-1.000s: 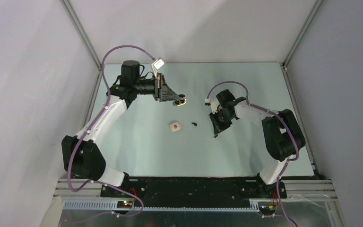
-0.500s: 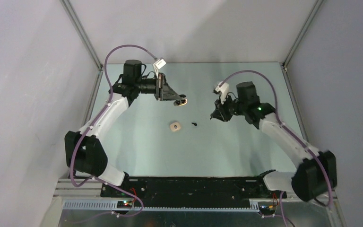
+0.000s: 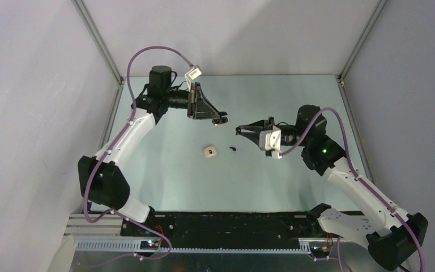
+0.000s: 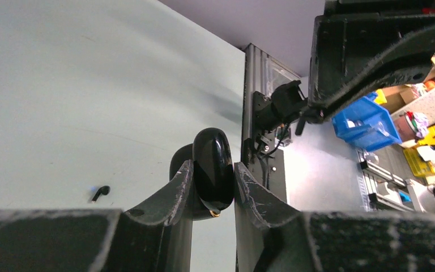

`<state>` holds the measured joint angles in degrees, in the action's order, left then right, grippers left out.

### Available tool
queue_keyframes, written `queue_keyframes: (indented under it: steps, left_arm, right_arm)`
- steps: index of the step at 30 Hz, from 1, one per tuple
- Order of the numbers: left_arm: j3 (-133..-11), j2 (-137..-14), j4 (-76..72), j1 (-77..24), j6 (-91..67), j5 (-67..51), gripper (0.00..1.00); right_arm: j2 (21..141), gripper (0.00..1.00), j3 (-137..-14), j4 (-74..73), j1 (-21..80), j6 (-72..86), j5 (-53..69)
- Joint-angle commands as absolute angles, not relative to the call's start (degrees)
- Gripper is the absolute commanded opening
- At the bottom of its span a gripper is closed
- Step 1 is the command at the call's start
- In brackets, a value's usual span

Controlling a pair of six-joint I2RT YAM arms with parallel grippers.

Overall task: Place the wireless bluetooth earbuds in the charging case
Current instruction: Place the earbud in the charging case.

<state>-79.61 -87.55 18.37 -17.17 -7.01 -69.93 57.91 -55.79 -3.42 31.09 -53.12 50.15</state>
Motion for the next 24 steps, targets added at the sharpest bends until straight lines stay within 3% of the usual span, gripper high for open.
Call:
queue_keyframes:
  steps: [1,24]
  left_arm:
    - [-80.82,-87.01,17.36,-18.67,-4.57,-74.37,0.0]
    - [-77.41,-87.5,17.39,-21.83,-10.22,-82.01,0.0]
  right_arm:
    - [56.66,0.0,-55.5,-4.54,33.66,-70.14,54.55]
    - [64.72,0.0,-55.42,3.86,36.64,-95.83,57.7]
